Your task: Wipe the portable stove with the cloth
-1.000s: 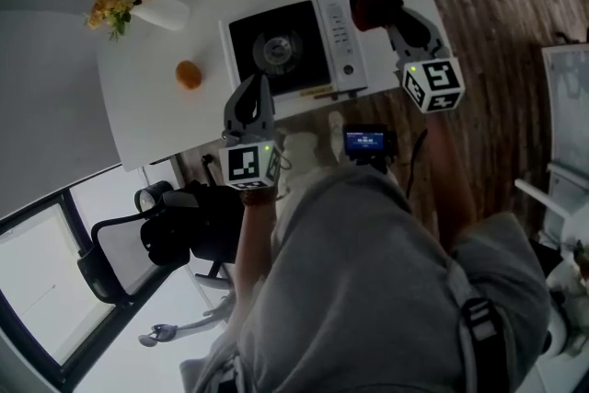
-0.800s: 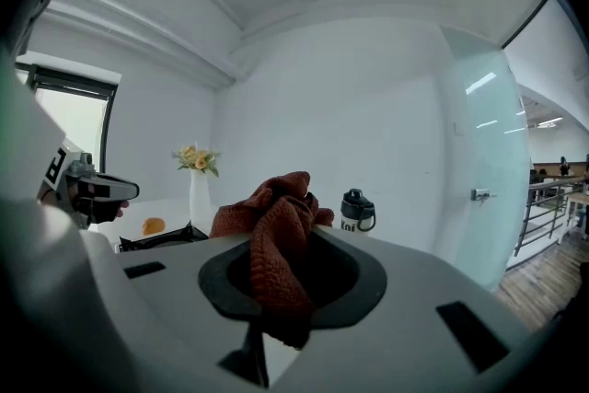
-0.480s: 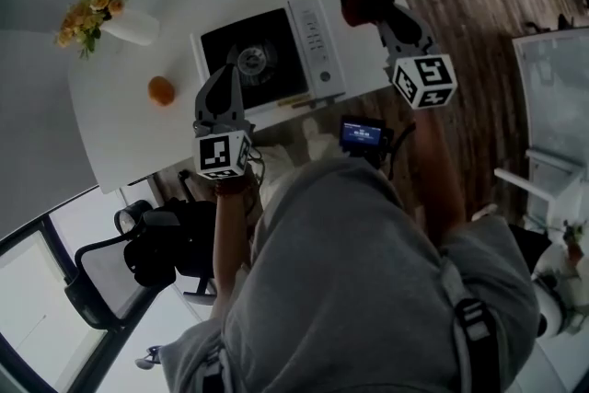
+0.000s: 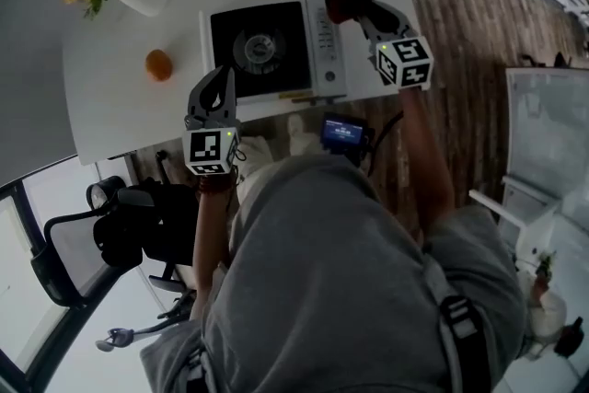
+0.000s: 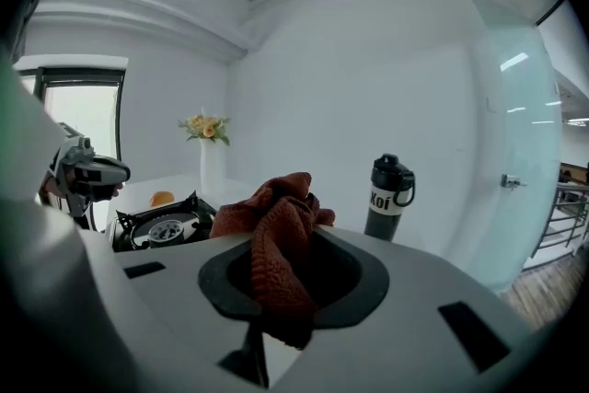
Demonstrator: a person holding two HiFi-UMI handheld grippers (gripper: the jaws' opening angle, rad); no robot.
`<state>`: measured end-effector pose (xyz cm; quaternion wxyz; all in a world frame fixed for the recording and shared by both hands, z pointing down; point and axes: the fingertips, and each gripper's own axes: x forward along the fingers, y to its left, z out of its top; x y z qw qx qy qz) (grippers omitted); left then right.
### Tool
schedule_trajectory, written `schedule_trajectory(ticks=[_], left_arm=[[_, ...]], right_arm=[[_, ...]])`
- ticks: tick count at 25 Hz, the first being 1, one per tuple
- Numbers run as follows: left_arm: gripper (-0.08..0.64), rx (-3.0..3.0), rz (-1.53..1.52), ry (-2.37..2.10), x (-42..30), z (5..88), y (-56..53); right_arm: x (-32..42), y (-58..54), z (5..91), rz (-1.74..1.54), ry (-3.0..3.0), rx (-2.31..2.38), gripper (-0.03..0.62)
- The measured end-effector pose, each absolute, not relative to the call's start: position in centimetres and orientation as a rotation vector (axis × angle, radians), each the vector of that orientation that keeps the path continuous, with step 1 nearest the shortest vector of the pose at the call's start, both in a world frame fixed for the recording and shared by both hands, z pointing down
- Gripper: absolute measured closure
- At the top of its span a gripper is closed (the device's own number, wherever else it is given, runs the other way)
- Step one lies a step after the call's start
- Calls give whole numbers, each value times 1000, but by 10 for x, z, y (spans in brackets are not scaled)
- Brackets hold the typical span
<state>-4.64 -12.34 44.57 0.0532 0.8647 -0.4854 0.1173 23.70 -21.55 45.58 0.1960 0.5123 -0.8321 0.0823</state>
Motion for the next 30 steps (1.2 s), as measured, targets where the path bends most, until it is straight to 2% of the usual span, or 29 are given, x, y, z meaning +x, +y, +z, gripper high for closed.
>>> schedule_trajectory(ticks=[5,9,11,14,17,20,23,27,30], left_arm=[[531,2571,406,-1512,-65,460,-116],[530,2531,393,-1546,-67,463,-112],[530,2523,392,-1555,-67,465,-110],[530,2510,398,-1568,-70,468,-110],[531,2502,408,-1573,-73,471,-112],[529,2505,416,-1572,-75,470,-113],[530,2507,422,-1582,-78,467,-115],[530,2505,442,-1585,-80,468,-116],[528,2551,450,-1567,-76,468,-116]], right_arm=[[215,-241,495,361,-2340,1315,505],[206,-252,510,327,-2316,1242,484],[204,-252,513,352,-2335,1196,447],[197,-237,515,352,-2379,1022,351],[192,-221,508,335,-2447,902,330],[190,-221,481,483,-2617,915,310],[187,-236,477,590,-2635,954,310],[183,-258,513,597,-2453,1026,328],[180,-262,527,537,-2327,1042,390]])
